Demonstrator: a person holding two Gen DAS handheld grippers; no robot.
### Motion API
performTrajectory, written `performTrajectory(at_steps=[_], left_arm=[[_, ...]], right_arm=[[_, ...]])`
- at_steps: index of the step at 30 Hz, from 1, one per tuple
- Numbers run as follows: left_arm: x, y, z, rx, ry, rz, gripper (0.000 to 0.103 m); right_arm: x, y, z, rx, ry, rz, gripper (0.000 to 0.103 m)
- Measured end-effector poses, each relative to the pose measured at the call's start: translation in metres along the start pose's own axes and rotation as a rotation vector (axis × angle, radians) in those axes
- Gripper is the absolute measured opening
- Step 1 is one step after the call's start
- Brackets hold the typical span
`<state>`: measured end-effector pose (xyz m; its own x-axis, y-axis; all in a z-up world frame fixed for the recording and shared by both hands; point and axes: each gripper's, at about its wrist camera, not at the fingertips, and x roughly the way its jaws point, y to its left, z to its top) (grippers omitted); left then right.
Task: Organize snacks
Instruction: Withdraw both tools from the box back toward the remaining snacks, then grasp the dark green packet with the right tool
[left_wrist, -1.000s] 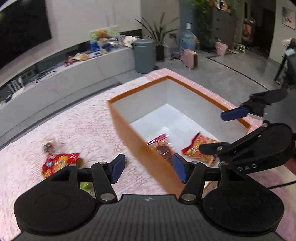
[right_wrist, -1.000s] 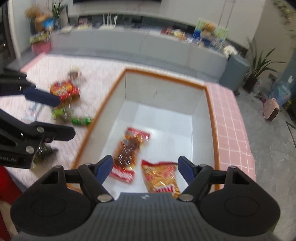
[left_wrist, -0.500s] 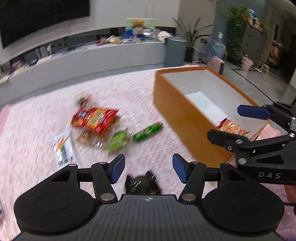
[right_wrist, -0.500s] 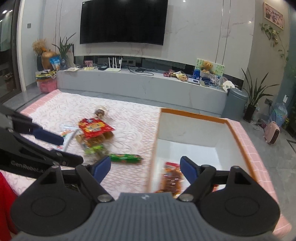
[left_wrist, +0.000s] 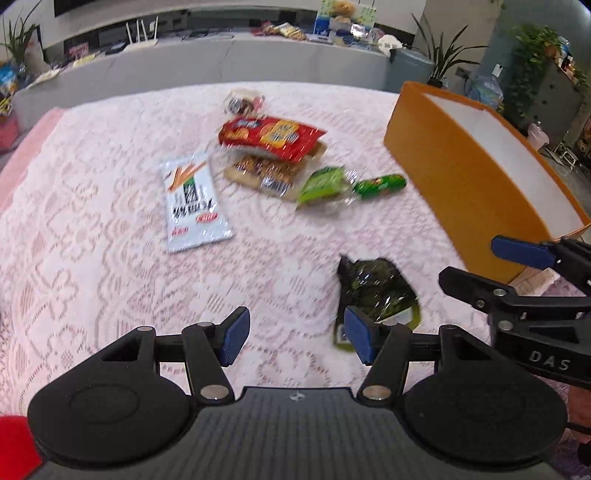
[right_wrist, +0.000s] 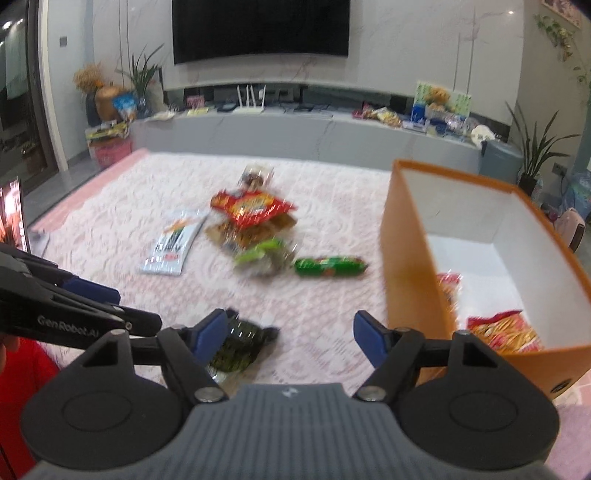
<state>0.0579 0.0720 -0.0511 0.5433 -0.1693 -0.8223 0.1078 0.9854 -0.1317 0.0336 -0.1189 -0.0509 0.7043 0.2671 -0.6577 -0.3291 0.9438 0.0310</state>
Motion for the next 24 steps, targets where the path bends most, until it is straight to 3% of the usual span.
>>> performTrajectory(at_steps=[9,17,24], left_arm=[[0.014,0.018,-0.002,-0.048,0.018,0.038,0.069],[0.022,0.028,0.002,-0.060,0.035,0.047,0.069],[0.032,0.034,0.006,-0.058,0.055,0.047,0.069]], right_arm=[[0.037,0.020,-0.002,0.006,0.108,0.048,0.064],[0.086,0.014,0.001,0.136,0.259,0.038,0.066],[0.101,0.017,0.001,0.163,0.286,0.071,0.065]])
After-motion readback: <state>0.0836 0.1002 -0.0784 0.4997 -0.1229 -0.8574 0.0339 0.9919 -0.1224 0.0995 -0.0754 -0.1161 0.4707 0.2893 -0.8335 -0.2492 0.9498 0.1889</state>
